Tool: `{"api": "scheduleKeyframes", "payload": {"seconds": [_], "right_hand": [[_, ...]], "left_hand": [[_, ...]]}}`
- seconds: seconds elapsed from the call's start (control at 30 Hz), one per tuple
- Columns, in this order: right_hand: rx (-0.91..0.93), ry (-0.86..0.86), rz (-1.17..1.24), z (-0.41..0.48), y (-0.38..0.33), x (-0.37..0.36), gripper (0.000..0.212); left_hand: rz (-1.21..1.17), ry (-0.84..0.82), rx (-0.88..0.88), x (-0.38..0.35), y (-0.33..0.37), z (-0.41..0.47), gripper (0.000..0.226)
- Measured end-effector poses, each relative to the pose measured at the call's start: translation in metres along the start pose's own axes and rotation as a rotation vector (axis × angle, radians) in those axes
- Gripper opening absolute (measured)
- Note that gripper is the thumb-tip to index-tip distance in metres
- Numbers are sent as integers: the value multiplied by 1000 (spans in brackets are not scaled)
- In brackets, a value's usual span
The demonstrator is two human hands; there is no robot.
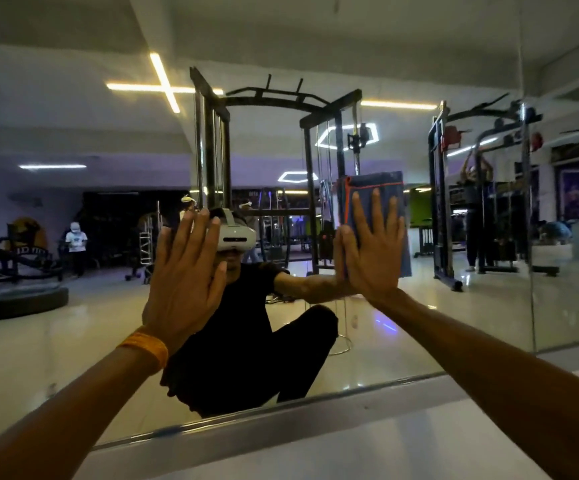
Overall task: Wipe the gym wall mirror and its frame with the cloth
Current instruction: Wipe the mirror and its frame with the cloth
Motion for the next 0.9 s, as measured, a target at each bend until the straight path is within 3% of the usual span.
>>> {"api": "scheduleKeyframes", "payload": {"seconds": [0.1, 0.2, 0.27, 0.4, 0.47, 0.6, 0.7, 0.77, 0.87, 0.9], "right_hand": [[343, -202, 52, -34, -59, -23, 59], [594, -247, 21, -19, -58, -17, 59], [498, -180, -31, 23, -34, -9, 62], [-140, 106, -32, 95, -6, 7, 73], [-202, 135, -9, 96, -46, -6, 71], [334, -71, -7, 86, -102, -29, 61], [456, -103, -63, 129, -66, -15, 65], [246, -12, -78, 168, -32, 2, 69], [-258, 138, -33, 191, -13, 14, 64], [-255, 141, -64, 184, -24, 9, 63]], "left_hand": [[2, 1, -12, 1, 1, 20, 71], [11, 4, -8, 6, -1, 49, 74], [30, 6, -2, 9, -5, 66, 75], [87, 49, -38, 11, -5, 83, 73], [125, 71, -96, 10, -2, 95, 72], [144, 78, -90, 19, -10, 143, 75], [106, 70, -16, 28, -25, 174, 77], [110, 64, 4, 32, -27, 186, 77], [115, 87, 4, 31, -22, 187, 77], [110, 95, 9, 30, -20, 185, 76]]}}
Point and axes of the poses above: each hand's wrist, its own z-axis towards the middle knuckle, its own x-axis out of the back of the hand, y = z × x, the point moved 5 cm from there along z, towards the middle knuckle, and after that the axes turned 6 degrees about z, right-handed, at the moved point
